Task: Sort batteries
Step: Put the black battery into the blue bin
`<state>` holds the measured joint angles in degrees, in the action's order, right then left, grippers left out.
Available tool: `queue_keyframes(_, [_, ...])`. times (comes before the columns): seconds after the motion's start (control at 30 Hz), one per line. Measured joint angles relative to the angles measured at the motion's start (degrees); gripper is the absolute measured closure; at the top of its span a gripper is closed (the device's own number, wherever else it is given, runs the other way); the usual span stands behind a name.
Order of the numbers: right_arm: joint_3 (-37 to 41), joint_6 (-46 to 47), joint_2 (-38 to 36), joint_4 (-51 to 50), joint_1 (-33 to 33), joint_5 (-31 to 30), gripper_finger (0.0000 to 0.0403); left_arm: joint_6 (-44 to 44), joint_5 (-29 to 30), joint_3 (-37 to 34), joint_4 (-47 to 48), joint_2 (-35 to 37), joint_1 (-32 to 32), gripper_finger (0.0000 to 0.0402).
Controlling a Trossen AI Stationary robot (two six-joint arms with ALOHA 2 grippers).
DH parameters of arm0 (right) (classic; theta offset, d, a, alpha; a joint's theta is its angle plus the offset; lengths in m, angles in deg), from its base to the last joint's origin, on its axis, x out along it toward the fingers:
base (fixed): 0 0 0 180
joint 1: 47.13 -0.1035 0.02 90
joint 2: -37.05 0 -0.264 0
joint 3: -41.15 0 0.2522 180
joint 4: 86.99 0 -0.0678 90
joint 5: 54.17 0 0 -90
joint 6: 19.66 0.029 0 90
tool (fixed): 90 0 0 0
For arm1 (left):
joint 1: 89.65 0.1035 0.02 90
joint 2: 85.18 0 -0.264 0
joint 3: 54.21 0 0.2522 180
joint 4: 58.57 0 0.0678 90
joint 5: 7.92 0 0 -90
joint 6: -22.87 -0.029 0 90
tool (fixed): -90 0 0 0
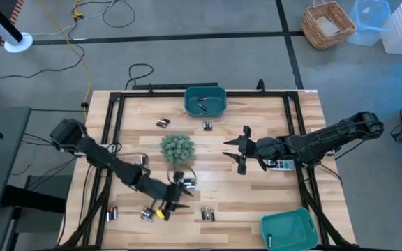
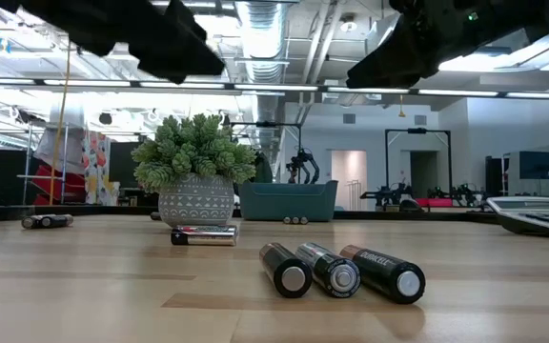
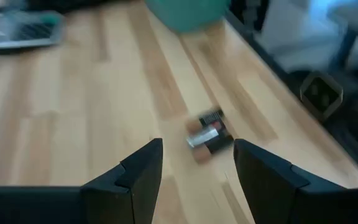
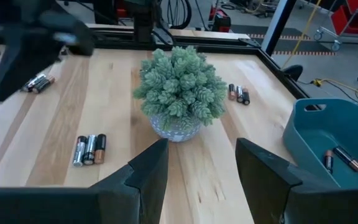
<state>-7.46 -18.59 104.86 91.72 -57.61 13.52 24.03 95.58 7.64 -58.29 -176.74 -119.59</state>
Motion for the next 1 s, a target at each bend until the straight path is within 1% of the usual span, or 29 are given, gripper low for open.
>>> queue_keyframes(0.1, [0.0, 0.0, 0.0, 0.0, 0.0, 0.0, 0.0202, -1.1, 0.3, 4.9, 4.0, -5.6, -1.2, 0.021])
queue_keyframes(0.23, [0.0, 0.0, 0.0, -0.1, 0.0, 0.0, 0.0202, -1.0, 0.7, 11.1, 5.4, -11.5, -1.8, 0.021])
queue_keyframes(0.33, [0.0, -1.5, 0.0, -0.2, 0.0, 0.0, 0.0202, -3.5, 2.0, 14.4, 7.1, -15.0, -2.3, 0.021])
queue_keyframes(0.43, [0.0, -1.7, 0.0, 0.0, 0.0, 0.0, 0.0202, -3.9, 2.6, 17.1, 9.2, -17.2, -2.4, 0.021])
queue_keyframes(0.53, [0.0, -1.1, 0.0, -0.1, 0.0, 0.0, 0.0202, -3.0, 0.2, 18.1, 9.9, -18.8, -2.2, 0.021])
queue_keyframes(0.83, [0.0, 0.0, 0.0, -0.4, -0.8, 0.0, 0.0202, -3.6, 0.5, 17.9, 11.8, -19.2, -0.9, 0.021])
queue_keyframes(1.0, [0.0, 0.5, 0.0, -1.5, -2.1, 0.0, 0.0202, -2.5, 0.7, 17.3, 10.9, -19.2, -0.2, 0.021])
